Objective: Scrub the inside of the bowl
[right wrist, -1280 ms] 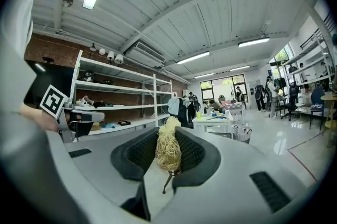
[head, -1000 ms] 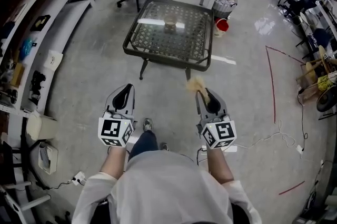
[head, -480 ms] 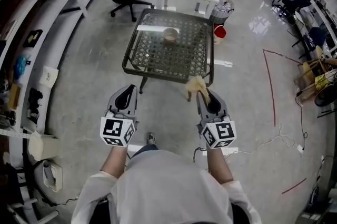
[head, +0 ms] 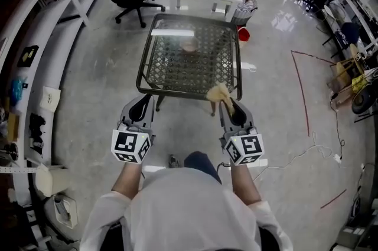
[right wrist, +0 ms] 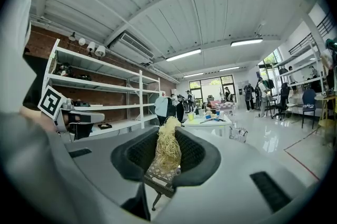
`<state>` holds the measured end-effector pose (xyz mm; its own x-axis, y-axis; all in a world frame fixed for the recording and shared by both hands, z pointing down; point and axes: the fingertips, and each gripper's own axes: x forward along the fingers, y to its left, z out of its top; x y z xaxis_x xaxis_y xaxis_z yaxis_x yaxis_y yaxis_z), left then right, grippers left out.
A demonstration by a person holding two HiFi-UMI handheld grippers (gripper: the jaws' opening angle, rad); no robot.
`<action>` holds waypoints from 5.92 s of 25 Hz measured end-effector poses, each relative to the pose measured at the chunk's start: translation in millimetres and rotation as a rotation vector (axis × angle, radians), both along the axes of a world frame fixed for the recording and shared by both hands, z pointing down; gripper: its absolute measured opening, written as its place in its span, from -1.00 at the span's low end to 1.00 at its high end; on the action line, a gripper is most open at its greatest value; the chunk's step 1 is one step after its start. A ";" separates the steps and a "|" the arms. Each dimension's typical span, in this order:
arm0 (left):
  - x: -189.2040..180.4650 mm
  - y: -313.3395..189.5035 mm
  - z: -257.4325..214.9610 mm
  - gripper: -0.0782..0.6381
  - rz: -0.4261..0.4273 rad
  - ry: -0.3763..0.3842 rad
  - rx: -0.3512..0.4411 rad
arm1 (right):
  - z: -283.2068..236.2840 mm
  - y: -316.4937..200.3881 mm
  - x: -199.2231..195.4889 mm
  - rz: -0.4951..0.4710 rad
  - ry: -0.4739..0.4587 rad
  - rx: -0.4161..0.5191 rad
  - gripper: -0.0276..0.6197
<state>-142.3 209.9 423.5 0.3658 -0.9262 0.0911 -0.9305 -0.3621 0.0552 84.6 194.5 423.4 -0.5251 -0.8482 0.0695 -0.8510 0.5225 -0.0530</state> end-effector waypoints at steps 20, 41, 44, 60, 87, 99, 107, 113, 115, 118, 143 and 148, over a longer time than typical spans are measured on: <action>33.2 -142.6 8.9 -0.67 -0.003 0.012 -0.013 | 7.7 -148.2 18.9 -0.048 0.009 -0.013 -0.61; 44.3 -252.4 21.7 -0.67 -0.058 0.021 -0.043 | 21.0 -265.5 20.8 -0.124 -0.008 -0.041 -0.61; 38.0 -272.2 23.0 -0.67 -0.032 0.025 -0.048 | 21.7 -277.6 15.1 -0.101 -0.007 -0.041 -0.61; 7.1 -375.5 7.6 -0.67 0.136 0.023 -0.018 | 9.8 -348.5 -18.6 0.051 0.000 -0.022 -0.61; 17.3 -444.9 8.8 -0.67 0.134 0.033 -0.021 | 5.0 -406.3 -15.5 0.031 0.004 -0.022 -0.61; 32.0 -468.8 33.2 -0.67 0.177 0.037 -0.070 | 10.5 -415.2 -12.9 0.040 0.010 -0.045 -0.61; 33.0 -476.9 83.6 -0.67 0.192 0.095 -0.227 | 14.6 -415.6 -18.6 0.046 0.016 -0.056 -0.61; 35.7 -485.9 119.1 -0.67 0.193 0.097 -0.281 | 25.7 -413.4 -18.7 0.051 0.024 -0.082 -0.61; 37.7 -489.0 126.8 -0.67 0.199 0.105 -0.294 | 27.8 -413.6 -18.6 0.053 0.027 -0.089 -0.61; 42.4 -491.7 145.2 -0.67 0.214 0.105 -0.342 | 30.2 -413.3 -19.3 0.052 0.032 -0.097 -0.61; 50.0 -482.4 329.8 -0.34 0.074 0.233 -0.903 | 51.2 -419.4 -16.6 0.046 0.060 -0.158 -0.61; 51.4 -479.4 349.7 -0.33 0.049 0.263 -0.977 | 57.2 -421.8 -13.6 0.048 0.057 -0.174 -0.61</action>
<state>-90.9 -269.4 773.3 0.5189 -0.4732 0.7119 -0.8314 -0.0858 0.5490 71.0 -227.3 480.6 -0.4756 -0.8447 0.2456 -0.8788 0.4686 -0.0900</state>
